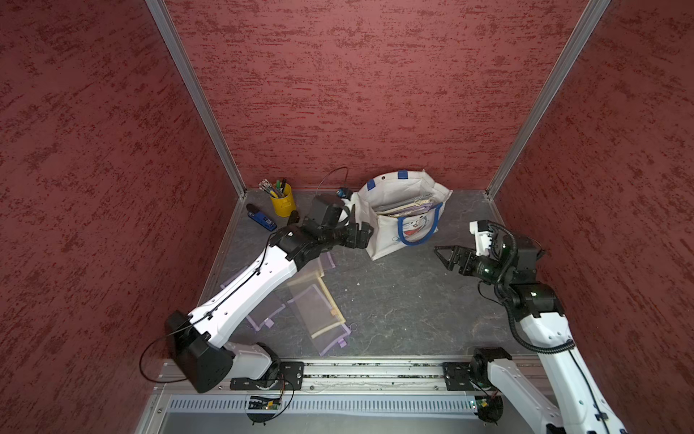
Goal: Put the pencil pouch into the canvas bag
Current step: Move the pencil pouches to the center of the board.
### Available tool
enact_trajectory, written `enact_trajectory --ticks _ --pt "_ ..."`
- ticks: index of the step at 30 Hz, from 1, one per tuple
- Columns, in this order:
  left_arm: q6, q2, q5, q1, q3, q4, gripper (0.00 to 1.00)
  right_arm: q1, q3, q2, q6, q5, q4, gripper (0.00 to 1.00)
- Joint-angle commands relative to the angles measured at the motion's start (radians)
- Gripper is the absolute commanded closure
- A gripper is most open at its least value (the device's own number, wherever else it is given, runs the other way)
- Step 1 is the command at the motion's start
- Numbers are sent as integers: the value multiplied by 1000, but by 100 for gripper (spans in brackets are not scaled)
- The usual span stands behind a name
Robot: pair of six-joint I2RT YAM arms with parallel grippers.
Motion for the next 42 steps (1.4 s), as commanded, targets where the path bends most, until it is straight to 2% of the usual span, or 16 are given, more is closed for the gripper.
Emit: enact_trajectory --ticks 1,3,7,12,17,19,22,25,31,35,38,42 --pt "-260 -122 44 132 -199 5 6 15 -23 -33 6 -10 11 1" --pt "-278 -173 41 210 -305 7 6 31 -44 -59 35 12 18 1" --pt "-279 -182 133 335 -413 14 6 92 -87 -68 116 75 22 1" --pt "-325 -194 147 335 -496 -15 6 267 -97 -20 271 183 72 1" --pt "-451 -278 167 335 -633 -9 5 536 -23 110 403 361 64 1" --pt "-477 -307 178 335 -676 5 1 615 -5 173 451 398 94 1" --pt "-482 -317 191 335 -719 12 1 699 19 283 505 415 179 1" --pt "-488 -336 201 318 -741 -13 0 739 64 424 497 383 246 1" --pt "-526 -418 165 261 -763 -107 0 735 114 688 389 196 461 1" --pt "-623 -460 70 136 -740 -225 0 736 198 863 305 37 515 2" --pt "-752 -474 23 25 -764 -278 0 736 243 930 247 -18 502 1" --pt "-883 -457 58 -81 -869 -156 0 703 256 977 221 -88 518 1"
